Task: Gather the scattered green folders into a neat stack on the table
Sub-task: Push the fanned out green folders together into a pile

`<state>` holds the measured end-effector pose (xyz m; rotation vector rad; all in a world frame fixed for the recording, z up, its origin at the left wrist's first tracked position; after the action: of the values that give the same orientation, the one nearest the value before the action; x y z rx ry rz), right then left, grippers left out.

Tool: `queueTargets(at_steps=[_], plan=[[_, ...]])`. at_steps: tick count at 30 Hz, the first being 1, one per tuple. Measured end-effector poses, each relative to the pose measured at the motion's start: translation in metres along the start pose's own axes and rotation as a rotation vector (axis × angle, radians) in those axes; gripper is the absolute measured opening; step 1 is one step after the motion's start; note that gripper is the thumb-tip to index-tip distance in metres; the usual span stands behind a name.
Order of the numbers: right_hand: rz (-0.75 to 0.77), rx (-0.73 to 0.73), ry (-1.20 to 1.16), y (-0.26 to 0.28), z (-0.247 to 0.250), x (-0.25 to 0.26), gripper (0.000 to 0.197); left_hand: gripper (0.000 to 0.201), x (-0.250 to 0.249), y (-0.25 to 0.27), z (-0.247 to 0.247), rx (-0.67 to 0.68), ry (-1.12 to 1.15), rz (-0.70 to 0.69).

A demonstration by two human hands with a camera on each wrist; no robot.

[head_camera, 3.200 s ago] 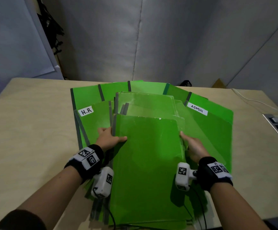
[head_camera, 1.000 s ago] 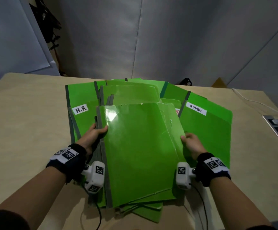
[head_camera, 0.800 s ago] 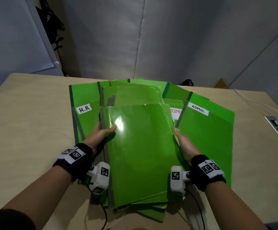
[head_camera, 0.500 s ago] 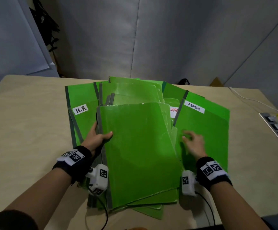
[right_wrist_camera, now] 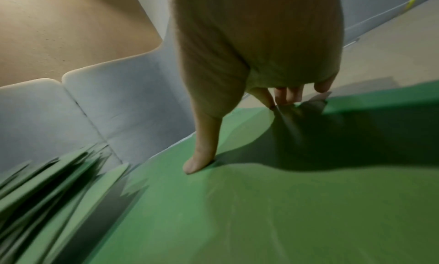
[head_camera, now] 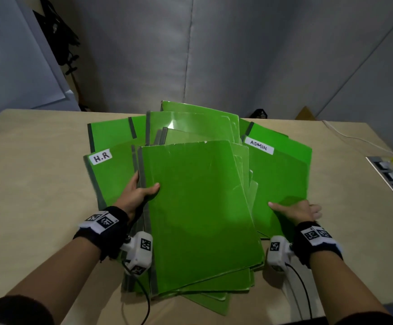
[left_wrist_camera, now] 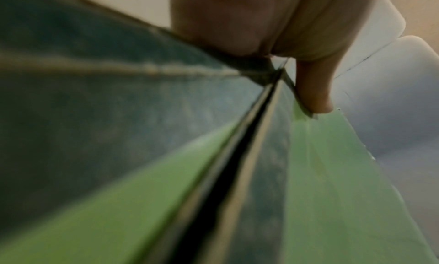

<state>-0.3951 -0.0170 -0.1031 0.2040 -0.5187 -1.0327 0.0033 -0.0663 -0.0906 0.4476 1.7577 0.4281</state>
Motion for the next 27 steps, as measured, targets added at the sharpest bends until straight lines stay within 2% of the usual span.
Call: queueTargets(at_steps=[4, 6, 10, 13, 15, 17, 19, 21, 24, 27], plan=[[0.006, 0.029, 0.038, 0.004, 0.003, 0.008, 0.124, 0.083, 0.001, 0.000, -0.003, -0.020, -0.005, 0.020], [-0.007, 0.043, 0.006, 0.003, 0.007, 0.010, 0.120, 0.082, 0.004, -0.002, -0.001, -0.018, -0.012, 0.034], [0.053, 0.116, -0.092, 0.010, 0.006, 0.023, 0.098, 0.077, 0.007, -0.006, 0.002, -0.015, -0.047, 0.037], [0.143, 0.207, -0.154, 0.022, -0.004, 0.042, 0.089, 0.078, 0.008, -0.007, 0.003, -0.011, -0.046, 0.049], [0.179, 0.260, -0.193, 0.029, -0.012, 0.054, 0.073, 0.078, 0.007, -0.006, 0.002, -0.010, -0.055, 0.057], [0.196, 0.324, -0.276, 0.040, -0.017, 0.065, 0.048, 0.078, 0.005, -0.003, 0.000, -0.015, -0.058, 0.065], [0.217, 0.373, -0.336, 0.047, -0.023, 0.074, 0.038, 0.078, 0.004, 0.000, -0.003, -0.027, -0.058, 0.071], [0.216, 0.410, -0.325, 0.057, -0.025, 0.080, 0.051, 0.073, 0.004, 0.005, -0.007, -0.034, -0.061, 0.065], [0.205, 0.481, -0.313, 0.065, -0.027, 0.079, 0.090, 0.065, 0.003, 0.015, -0.013, -0.039, -0.066, 0.052], [0.187, 0.575, -0.523, 0.069, -0.027, 0.071, 0.121, 0.060, 0.005, 0.020, -0.018, -0.038, -0.047, 0.040]])
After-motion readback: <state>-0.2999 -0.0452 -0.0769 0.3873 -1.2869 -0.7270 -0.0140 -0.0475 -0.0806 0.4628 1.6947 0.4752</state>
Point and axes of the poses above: each hand's wrist, its own y-axis away from the middle knuckle, its own z-axis out of the back of the hand, x = y × z, the point moved 3 cm from there along -y, towards the middle knuckle, and after that the axes turned 3 degrees about -y, right-handed, at the moved point
